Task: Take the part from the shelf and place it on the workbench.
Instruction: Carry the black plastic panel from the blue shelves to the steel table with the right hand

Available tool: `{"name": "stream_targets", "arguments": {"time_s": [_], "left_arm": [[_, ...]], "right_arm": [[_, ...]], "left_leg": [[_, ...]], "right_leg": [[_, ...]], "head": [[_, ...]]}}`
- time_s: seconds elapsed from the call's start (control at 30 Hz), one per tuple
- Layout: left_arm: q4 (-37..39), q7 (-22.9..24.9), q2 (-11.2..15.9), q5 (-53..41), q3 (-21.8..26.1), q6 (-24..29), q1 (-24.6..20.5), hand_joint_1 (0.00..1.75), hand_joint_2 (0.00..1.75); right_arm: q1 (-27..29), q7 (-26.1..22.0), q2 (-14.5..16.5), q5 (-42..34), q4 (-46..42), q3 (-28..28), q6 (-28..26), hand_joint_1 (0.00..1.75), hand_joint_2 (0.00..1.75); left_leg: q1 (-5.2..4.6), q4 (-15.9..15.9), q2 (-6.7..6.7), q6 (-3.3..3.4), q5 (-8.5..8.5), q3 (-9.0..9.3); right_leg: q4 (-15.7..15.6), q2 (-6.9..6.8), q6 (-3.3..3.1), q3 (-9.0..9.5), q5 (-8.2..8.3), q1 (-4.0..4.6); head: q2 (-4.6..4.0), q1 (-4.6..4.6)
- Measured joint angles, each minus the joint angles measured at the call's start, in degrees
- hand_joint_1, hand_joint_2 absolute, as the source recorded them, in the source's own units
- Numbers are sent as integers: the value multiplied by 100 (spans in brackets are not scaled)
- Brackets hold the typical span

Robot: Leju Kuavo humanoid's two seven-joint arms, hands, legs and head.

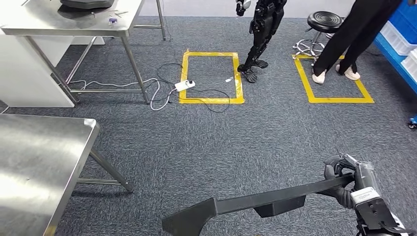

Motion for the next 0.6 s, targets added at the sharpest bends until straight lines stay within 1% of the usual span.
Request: {"name": "stream_targets", "arguments": {"time_s": [0.03,0.07,0.1,0.13,0.17,0.2,0.23,0.27,0.3,0.33,0.37,0.4,0.43,0.47,0.5,0.53,0.57,0.6], "left_arm": [[1,4,2,-2,0,-8,1,0,175],[1,11,4,-3,0,-11,2,0,175],[1,19,7,-5,0,-14,2,0,175],[1,25,11,-7,0,-16,2,0,175],[0,29,15,-8,0,-17,2,0,175],[0,33,19,-9,0,-19,5,0,175],[0,37,21,-9,0,-21,10,0,175],[0,40,22,-9,0,-21,15,0,175],[0,44,22,-9,0,-21,19,0,175],[0,46,23,-9,0,-22,20,0,175],[0,47,23,-9,0,-24,17,0,175],[0,47,23,-9,-1,-27,15,0,175],[0,48,23,-9,-1,-33,14,0,175],[1,49,23,-9,-1,-43,17,0,175],[1,50,23,-9,-1,-51,20,0,175],[1,51,23,-11,0,-58,24,0,175],[1,51,23,-15,0,-64,26,0,175],[1,51,25,-22,0,-66,26,0,175]], "right_arm": [[20,1,2,-6,-1,-15,2,175,175],[31,1,3,-9,-1,-32,5,175,175],[34,1,4,-13,-1,-45,10,175,175],[33,2,7,-14,-1,-55,19,175,175],[29,4,10,-14,-1,-60,27,175,175],[22,5,16,-14,0,-62,36,175,175],[13,7,21,-13,1,-61,44,175,175],[-4,8,24,-12,2,-58,48,175,175],[-27,8,24,-12,2,-56,51,175,175],[-50,8,20,-12,3,-54,53,175,175],[-71,8,13,-12,5,-54,55,175,175],[-85,8,6,-12,11,-55,58,175,175],[-91,8,1,-15,21,-55,65,175,175],[-93,8,-3,-20,34,-56,76,175,175],[-93,7,-5,-27,47,-56,89,175,175],[-93,5,-6,-39,58,-56,101,175,175],[-93,-1,-9,-53,67,-57,111,175,175],[-93,-8,-14,-66,73,-59,116,175,175]], "left_leg": [[3,5,-42,-4,-1,3],[9,16,-82,-14,-6,7],[11,35,-118,-35,-16,8],[4,59,-151,-66,-33,2],[-4,77,-176,-102,-44,-7],[-14,88,-194,-132,-51,-19],[-15,91,-208,-155,-51,-30],[-2,99,-207,-175,-55,-38],[10,151,-173,-194,-96,-61],[21,290,-118,-217,-193,-121],[28,549,-53,-239,-352,-238],[28,913,5,-255,-549,-410],[29,1316,32,-265,-734,-609],[29,1640,42,-266,-844,-774],[29,1783,45,-258,-848,-857],[27,1710,51,-241,-748,-832],[22,1403,71,-213,-560,-681],[11,979,127,-174,-362,-462]], "right_leg": [[-176,5,56,87,103,-15],[-554,20,119,276,269,-42],[-975,55,165,485,426,-69],[-1322,84,175,663,550,-74],[-1537,109,152,772,622,-72],[-1607,118,105,808,645,-56],[-1611,101,54,815,658,-38],[-1613,85,9,811,668,-48],[-1619,68,-28,812,679,-54],[-1626,47,-71,814,686,-58],[-1633,24,-111,815,690,-58],[-1632,-5,-143,814,688,-42],[-1631,-37,-168,812,684,-26],[-1629,-70,-180,810,680,-11],[-1629,-103,-188,811,677,4],[-1628,-132,-192,814,673,16],[-1629,-159,-195,822,670,26],[-1629,-184,-198,831,667,33]], "head": [[0,0],[0,0],[0,1],[0,4],[0,4],[0,4],[0,3],[0,-1],[0,-3],[0,-11],[0,-21],[0,-30],[0,-39],[0,-39],[0,-39],[0,-40],[0,-39],[0,-39]]}}
